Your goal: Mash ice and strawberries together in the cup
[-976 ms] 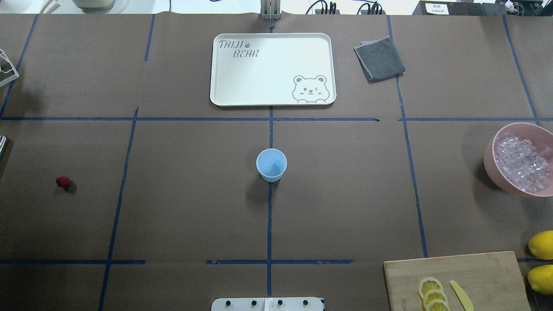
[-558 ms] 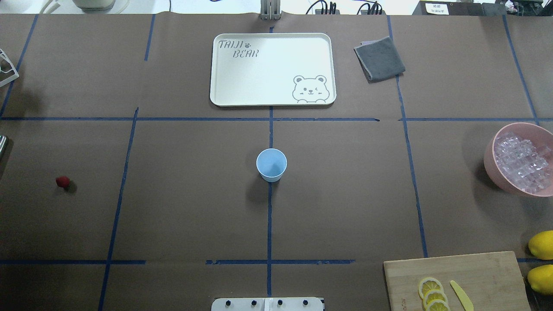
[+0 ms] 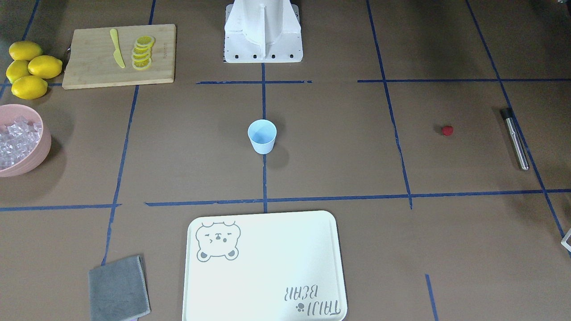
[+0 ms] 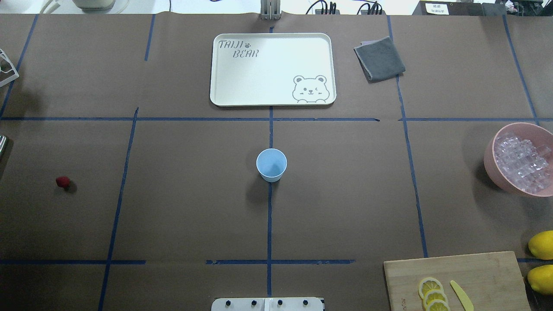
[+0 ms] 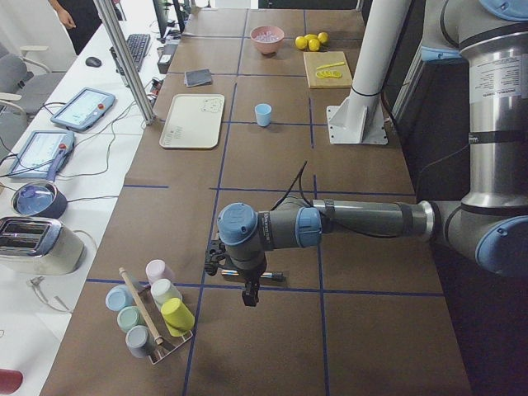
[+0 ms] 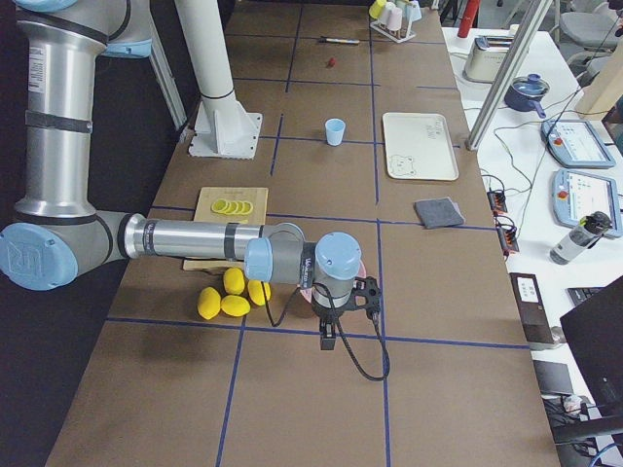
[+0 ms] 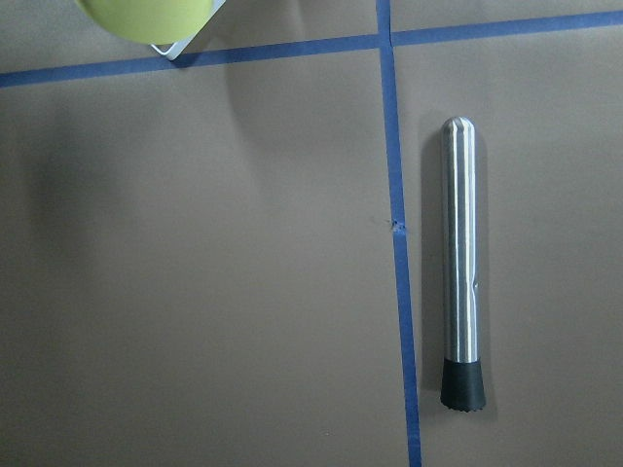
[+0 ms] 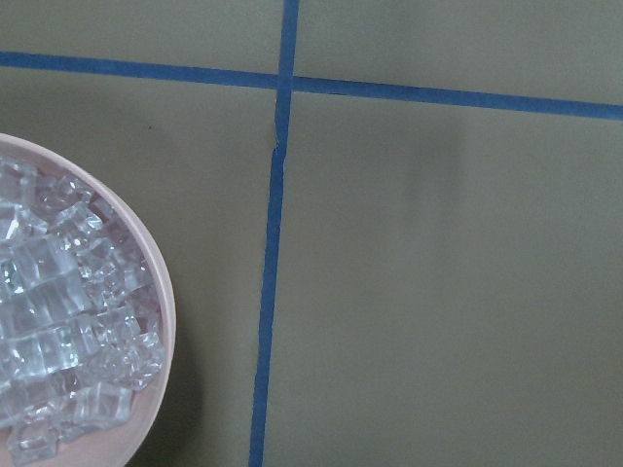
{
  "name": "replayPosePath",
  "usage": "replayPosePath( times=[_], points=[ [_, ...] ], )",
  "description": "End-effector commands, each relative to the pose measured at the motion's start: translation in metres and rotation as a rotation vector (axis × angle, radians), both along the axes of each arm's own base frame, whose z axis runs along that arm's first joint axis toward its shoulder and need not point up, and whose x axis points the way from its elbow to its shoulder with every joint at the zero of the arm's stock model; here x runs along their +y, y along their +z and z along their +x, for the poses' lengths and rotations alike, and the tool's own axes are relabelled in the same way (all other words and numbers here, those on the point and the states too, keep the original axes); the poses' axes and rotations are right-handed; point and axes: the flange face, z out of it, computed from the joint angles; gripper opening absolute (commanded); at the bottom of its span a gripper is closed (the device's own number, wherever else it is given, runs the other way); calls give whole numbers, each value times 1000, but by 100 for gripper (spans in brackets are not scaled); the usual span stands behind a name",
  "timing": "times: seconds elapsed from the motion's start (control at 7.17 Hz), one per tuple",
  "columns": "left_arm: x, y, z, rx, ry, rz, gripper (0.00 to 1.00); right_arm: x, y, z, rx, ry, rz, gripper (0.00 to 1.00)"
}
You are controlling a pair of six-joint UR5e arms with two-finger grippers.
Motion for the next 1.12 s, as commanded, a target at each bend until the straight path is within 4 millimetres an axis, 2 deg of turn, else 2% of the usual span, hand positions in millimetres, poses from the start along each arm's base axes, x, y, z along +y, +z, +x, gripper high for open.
replayPosePath(
  times=[0.0,0.28,0.56,0.7,0.84,0.98],
  points=[
    [1,0,0,6,-2,-1,100,-1,-1,-1,-3,-3,1,100],
    [1,1,0,6,-2,-2,100,-9,-12,-18,-10,-33,90,100],
    [1,1,0,7,-1,-3,100,-9,-17,-29,-40,22,26,99],
    [6,4,0,7,-1,-7,100,-13,-37,-54,-78,90,-16,99],
    [6,3,1,7,1,-6,100,4,-55,-85,-77,114,-43,98],
    [6,3,1,7,1,-6,100,6,-74,-109,-82,208,-131,96]
  ],
)
